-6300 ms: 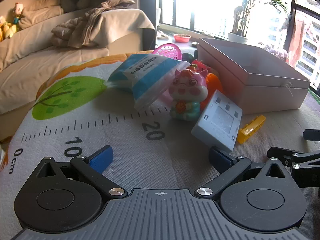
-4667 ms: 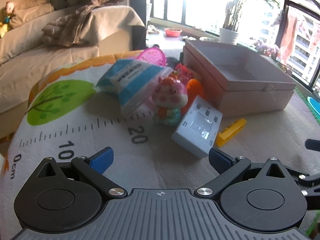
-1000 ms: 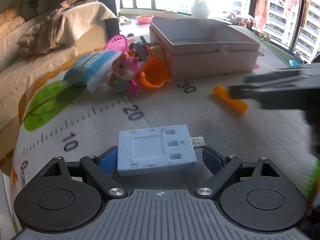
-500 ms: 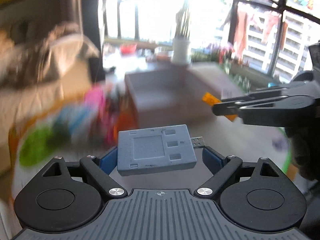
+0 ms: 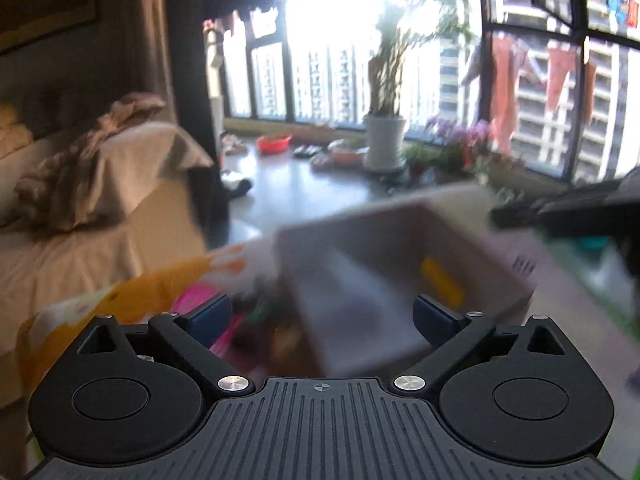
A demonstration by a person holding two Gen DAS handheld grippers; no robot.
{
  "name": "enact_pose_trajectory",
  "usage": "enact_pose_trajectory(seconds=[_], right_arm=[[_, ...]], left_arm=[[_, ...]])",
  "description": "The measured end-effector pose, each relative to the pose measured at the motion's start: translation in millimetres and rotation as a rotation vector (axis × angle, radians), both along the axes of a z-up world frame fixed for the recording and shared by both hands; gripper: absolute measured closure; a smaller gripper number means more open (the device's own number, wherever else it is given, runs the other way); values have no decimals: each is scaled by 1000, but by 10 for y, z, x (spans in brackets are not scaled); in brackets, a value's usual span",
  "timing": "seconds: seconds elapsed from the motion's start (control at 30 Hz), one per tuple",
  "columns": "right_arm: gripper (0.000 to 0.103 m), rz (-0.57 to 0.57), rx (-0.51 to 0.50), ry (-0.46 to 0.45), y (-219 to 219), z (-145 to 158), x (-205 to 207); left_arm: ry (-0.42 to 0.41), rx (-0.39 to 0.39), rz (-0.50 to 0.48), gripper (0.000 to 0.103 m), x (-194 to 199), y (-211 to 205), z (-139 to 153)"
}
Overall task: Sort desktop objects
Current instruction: 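Lower the power bank into the pink box with the left tool while the right tool drops the brick in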
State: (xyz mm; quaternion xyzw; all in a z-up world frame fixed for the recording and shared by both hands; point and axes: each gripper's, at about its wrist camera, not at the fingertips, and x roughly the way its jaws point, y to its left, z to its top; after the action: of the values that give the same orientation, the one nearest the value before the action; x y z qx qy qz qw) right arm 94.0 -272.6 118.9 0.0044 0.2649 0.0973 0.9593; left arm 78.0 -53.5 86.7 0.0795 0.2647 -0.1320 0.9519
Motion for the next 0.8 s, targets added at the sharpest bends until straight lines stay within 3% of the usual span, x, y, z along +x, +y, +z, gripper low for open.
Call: enact_pose_trajectory(seconds=[0.17, 0.3, 0.37, 0.53, 0.6, 0.67, 0.77, 0.8], right_arm=[[64, 51, -48, 36, 115, -338, -376], [51, 74, -81, 73, 249, -581, -649], [51, 72, -77, 100, 298, -654, -692], [48, 66, -62, 141, 328, -738, -705], [47, 76, -62, 139, 350, -719, -710], [47, 93, -64, 133, 401, -698, -714], [47, 150, -68, 112, 591, -631, -691], [47, 172, -70, 104, 669, -620, -684]], left_arm=[[33, 110, 20, 3, -264, 179, -407], [49, 153, 35, 8, -208, 123, -591], [25, 174, 42, 12, -142, 78, -622], [-6, 233, 55, 36, -102, 52, -678], [-14, 259, 70, 62, -146, 97, -679], [32, 238, 80, 72, -165, 225, -662], [75, 227, 152, 70, -202, 451, -684], [85, 213, 166, 62, -224, 525, -678]])
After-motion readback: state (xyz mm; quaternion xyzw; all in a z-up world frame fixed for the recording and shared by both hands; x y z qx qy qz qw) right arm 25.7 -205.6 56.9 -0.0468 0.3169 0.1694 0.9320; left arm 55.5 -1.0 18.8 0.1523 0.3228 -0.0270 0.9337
